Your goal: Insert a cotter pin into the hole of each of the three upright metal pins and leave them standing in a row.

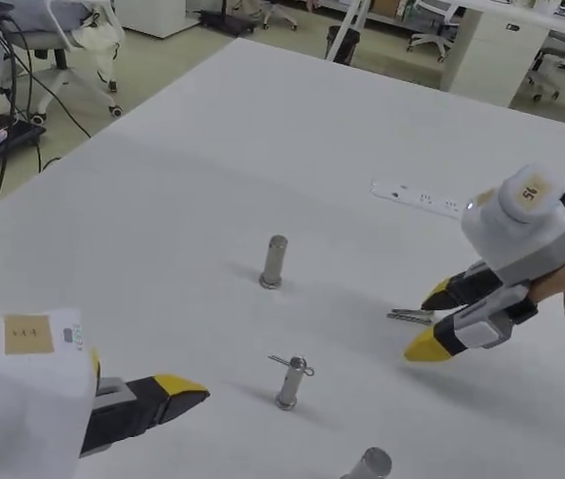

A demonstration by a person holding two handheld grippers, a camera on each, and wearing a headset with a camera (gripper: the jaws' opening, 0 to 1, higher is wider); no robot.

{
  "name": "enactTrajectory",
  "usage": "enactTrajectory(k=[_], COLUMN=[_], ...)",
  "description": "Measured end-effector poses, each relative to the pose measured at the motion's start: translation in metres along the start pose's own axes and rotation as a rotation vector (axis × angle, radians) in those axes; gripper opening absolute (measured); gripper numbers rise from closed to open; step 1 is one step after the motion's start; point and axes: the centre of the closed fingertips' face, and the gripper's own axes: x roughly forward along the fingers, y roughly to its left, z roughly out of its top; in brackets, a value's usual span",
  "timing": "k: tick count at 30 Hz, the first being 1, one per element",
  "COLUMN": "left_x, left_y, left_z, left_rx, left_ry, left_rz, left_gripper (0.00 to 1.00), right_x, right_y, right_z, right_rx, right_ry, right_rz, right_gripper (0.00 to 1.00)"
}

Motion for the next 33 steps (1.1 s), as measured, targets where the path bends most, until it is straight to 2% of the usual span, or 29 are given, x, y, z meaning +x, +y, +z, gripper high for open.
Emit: enactTrajectory(k=[7,14,17,20,25,28,30,33], left_x=[0.001,0.004,0.005,0.005,0.007,0.007,0.008,0.01], left_y=[0.004,0.006,0.005,0.004,0.004,0.004,0.006,0.008], left_z=[0.003,0.004,0.003,0.002,0.0,0.0,0.001,0.004], left_rx=[-0.008,-0.014,-0.015,-0.014,-0.019,-0.022,-0.021,-0.015], left_ry=[-0.008,-0.017,-0.012,-0.007,-0.005,-0.007,-0.013,-0.018], left_rz=[0.017,0.022,0.021,0.021,0.018,0.018,0.028,0.03], left_gripper=[0.86,0.85,0.84,0.84,0.84,0.84,0.82,0.82], right_x=[0.006,0.007,0.006,0.006,0.007,0.008,0.008,0.009], right_y=[-0.003,-0.005,-0.005,-0.004,-0.009,-0.01,-0.01,-0.01], right_z=[-0.001,-0.007,-0.01,-0.013,-0.013,-0.013,-0.014,-0.013], right_rx=[0.021,0.011,0.0,-0.044,-0.073,-0.042,-0.109,-0.081], right_ry=[0.016,0.055,0.076,0.101,0.139,0.161,0.185,0.202], right_rz=[0.006,-0.008,-0.018,-0.038,-0.075,-0.077,-0.062,-0.062], right_gripper=[0.45,0.39,0.3,0.23,0.18,0.17,0.17,0.17])
